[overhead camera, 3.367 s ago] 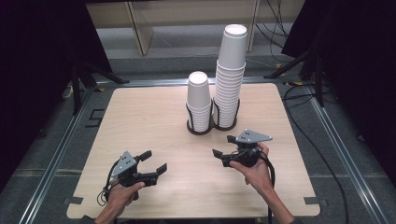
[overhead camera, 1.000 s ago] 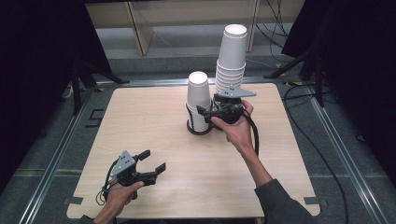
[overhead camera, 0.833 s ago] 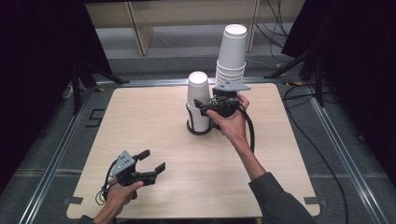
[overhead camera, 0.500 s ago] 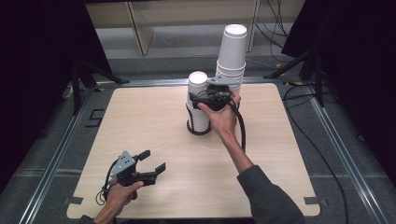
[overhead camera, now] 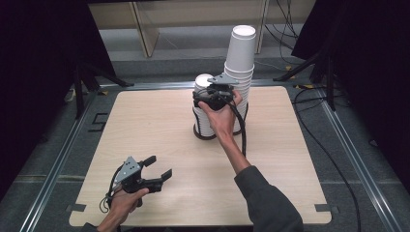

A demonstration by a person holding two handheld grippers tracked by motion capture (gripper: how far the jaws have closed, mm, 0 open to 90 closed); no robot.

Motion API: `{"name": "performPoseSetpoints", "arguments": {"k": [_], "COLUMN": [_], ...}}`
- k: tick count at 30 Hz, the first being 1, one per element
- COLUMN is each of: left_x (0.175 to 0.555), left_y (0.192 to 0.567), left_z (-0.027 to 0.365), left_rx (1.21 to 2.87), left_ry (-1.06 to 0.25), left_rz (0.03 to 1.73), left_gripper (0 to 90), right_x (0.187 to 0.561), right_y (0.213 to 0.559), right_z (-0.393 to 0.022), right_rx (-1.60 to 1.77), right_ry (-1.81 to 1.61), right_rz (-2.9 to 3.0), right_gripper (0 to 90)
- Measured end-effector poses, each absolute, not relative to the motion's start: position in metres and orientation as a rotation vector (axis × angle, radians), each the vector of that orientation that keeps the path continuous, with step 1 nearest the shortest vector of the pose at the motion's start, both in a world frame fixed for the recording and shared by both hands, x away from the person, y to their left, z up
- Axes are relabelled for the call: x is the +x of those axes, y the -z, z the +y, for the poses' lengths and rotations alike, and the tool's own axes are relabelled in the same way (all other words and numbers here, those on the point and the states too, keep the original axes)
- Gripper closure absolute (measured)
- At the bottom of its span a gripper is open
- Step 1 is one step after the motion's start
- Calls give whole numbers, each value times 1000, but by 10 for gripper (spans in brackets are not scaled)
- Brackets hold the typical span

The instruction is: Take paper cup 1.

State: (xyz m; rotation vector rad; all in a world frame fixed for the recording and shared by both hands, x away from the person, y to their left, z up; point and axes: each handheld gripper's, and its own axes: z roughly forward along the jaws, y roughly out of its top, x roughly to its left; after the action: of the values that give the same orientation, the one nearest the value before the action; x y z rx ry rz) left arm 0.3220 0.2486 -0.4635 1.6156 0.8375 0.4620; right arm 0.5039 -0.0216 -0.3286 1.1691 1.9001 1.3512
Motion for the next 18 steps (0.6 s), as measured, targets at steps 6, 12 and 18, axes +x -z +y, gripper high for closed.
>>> {"name": "performPoseSetpoints", "arguments": {"k": [6, 12, 18], "left_x": [322, 321, 321], "left_y": [464, 462, 462], "left_z": [249, 250, 250], "left_rx": [1621, 1651, 1651], "left_ry": [-465, -481, -480], "left_rz": [831, 835, 834], "left_gripper": [140, 140, 140], "right_x": [509, 512, 513], "right_y": [331, 333, 331], "right_z": [-17, -14, -13], "right_rx": [1196, 1224, 1236], "right_ry": [-1325, -1322, -1321], "right_rz": [1879, 1866, 1856], "right_gripper": [177, 181, 205]}}
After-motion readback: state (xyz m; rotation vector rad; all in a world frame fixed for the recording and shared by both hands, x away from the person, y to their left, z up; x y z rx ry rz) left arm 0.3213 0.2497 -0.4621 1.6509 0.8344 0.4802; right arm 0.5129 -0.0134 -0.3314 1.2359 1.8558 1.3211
